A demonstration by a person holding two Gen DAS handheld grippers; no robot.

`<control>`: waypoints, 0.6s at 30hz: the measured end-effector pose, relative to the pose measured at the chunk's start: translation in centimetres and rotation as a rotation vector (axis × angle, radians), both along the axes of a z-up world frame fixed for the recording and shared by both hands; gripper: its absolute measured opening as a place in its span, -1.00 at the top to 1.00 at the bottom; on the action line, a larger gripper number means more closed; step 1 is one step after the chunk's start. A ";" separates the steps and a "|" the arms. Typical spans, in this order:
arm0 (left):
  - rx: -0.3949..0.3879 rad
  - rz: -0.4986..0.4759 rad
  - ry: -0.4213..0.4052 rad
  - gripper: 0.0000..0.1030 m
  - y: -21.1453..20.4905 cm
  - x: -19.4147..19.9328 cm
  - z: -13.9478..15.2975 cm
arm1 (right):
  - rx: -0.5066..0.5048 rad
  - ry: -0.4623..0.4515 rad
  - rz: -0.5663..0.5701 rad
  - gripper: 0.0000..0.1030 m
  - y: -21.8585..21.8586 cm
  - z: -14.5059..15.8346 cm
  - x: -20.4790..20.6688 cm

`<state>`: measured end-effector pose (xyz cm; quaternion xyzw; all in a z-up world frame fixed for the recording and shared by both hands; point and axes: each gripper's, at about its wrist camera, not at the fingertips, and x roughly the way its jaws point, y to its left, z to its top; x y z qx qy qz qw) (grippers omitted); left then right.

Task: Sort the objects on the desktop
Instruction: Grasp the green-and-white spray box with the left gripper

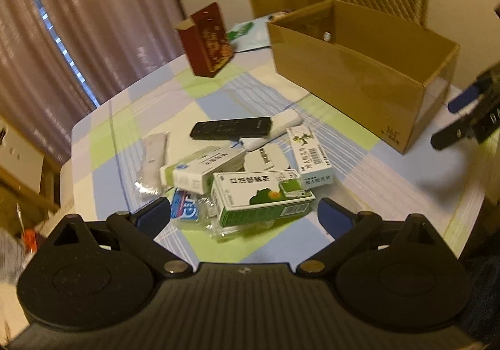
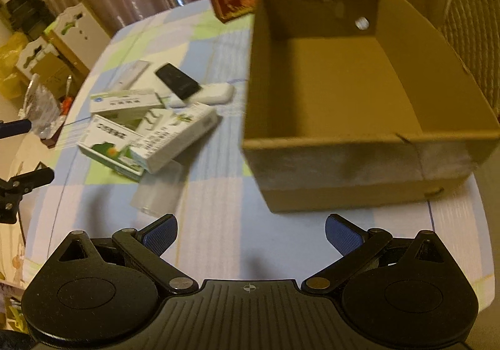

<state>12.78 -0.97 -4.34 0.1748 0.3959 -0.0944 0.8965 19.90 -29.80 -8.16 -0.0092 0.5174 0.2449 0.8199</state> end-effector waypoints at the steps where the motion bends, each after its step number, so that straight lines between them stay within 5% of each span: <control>1: 0.006 -0.018 0.007 -0.92 -0.1 0.2 -0.2 | -0.001 0.011 -0.013 -1.00 -0.3 -0.1 0.1; 9: 0.129 -0.314 0.053 -0.86 -0.2 3.2 -1.3 | 0.002 0.049 -0.183 -1.00 -1.5 -0.3 -1.0; 18: 0.208 -0.700 0.225 -0.85 -0.7 8.0 -4.5 | -0.013 0.076 -0.417 -1.00 -2.6 -0.4 -4.9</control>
